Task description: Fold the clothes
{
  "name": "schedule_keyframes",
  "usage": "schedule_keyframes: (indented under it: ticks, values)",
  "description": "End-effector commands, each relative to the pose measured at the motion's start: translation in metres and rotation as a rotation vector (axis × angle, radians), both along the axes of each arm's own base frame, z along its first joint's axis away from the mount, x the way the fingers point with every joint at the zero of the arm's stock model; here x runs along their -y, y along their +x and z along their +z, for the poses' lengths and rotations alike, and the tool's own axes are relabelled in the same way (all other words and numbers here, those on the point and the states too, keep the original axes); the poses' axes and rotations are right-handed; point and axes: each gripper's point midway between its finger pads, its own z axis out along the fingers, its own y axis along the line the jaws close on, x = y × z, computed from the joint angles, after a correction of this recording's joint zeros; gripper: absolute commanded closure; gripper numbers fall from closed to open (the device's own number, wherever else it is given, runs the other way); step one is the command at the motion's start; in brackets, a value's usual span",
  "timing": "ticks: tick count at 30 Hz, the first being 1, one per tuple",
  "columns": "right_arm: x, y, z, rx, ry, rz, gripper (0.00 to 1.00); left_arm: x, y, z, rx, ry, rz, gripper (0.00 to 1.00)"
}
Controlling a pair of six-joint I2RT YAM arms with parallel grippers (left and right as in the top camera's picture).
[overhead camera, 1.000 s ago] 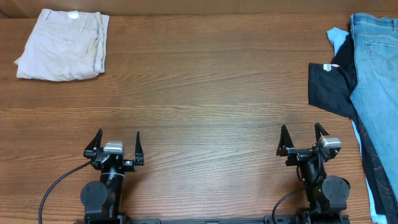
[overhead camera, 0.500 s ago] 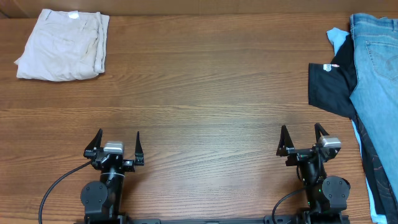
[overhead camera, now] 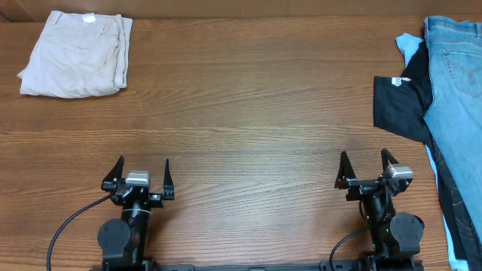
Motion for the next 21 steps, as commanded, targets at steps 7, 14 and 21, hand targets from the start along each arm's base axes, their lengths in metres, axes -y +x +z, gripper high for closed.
schedule_keyframes:
  ticks: [7, 14, 21]
  values:
    - [0.002, 0.0, -0.001, 0.009, 0.007, -0.012, 0.0, 0.001, 0.0, 0.0, 0.006, -0.003, -0.009, 0.0]
    - [-0.018, -0.003, 0.011, 0.041, 0.098, 0.106, 0.0, 0.001, 0.0, 0.0, 0.006, -0.003, -0.009, 0.0]
    - [-0.033, -0.007, 0.027, 0.099, 0.125, 0.199, 0.0, 0.001, 0.0, 0.0, 0.006, -0.003, -0.009, 0.0]
